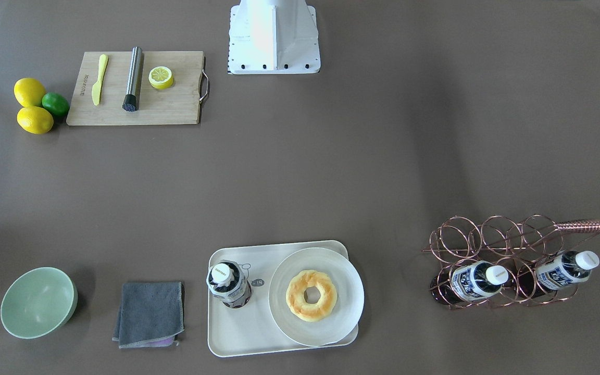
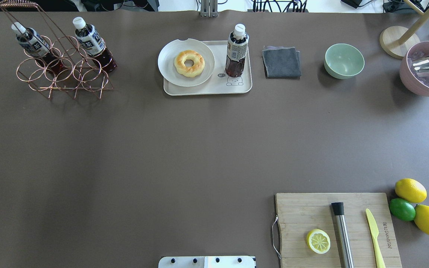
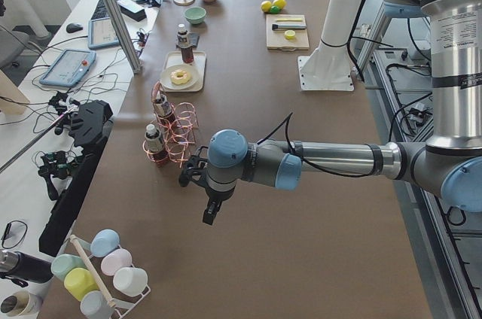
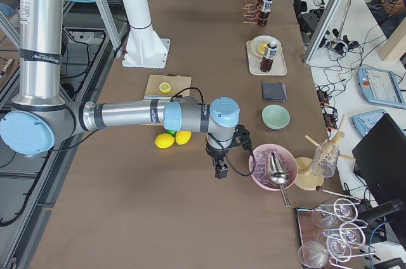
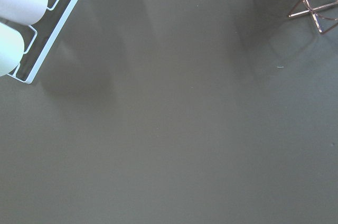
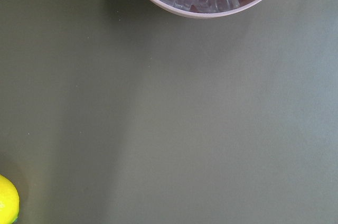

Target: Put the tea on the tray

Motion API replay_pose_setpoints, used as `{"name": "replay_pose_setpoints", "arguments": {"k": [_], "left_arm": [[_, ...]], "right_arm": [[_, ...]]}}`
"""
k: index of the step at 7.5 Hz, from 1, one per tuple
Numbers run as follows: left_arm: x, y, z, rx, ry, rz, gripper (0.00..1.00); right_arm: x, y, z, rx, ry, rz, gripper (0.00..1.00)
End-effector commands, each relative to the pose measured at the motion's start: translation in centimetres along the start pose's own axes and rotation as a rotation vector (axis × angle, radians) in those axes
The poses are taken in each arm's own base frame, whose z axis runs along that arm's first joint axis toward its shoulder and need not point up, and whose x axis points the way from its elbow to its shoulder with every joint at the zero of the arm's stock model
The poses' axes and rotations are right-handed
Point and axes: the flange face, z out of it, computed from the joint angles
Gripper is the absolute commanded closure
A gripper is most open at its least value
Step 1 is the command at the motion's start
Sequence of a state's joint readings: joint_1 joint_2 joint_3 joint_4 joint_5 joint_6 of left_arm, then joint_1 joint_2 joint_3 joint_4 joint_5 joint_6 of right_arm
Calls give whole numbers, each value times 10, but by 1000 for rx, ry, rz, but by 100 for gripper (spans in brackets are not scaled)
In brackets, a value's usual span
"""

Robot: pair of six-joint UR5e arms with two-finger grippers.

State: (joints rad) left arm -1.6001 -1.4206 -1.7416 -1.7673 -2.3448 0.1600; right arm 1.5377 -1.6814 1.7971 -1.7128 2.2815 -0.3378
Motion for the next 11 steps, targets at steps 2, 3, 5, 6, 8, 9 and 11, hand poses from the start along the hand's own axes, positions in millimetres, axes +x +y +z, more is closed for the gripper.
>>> {"name": "replay_pose_setpoints", "arguments": {"k": [2,3,5,6,8,9,11], "left_arm": [[-19,8,-14,32,-15,-25,3],[-19,8,-13,31,-15,-26,3],[-17,7,-15,35,-15,-22,3],[-18,8,-14,33,-15,-24,3],[-18,6,-14,34,-15,-28,3],[-17,6,-16,37,-16,-26,3],[-16,6,-16,38,-14,-27,3]], "right_arm": [[1,2,-6,15,2,6,0],[2,3,-6,15,2,8,0],[1,-1,-9,21,6,6,0],[1,-2,-9,21,6,4,0],[0,-2,-9,22,5,4,0],[2,-3,-8,20,4,5,0],[2,-3,-8,20,4,7,0]]}}
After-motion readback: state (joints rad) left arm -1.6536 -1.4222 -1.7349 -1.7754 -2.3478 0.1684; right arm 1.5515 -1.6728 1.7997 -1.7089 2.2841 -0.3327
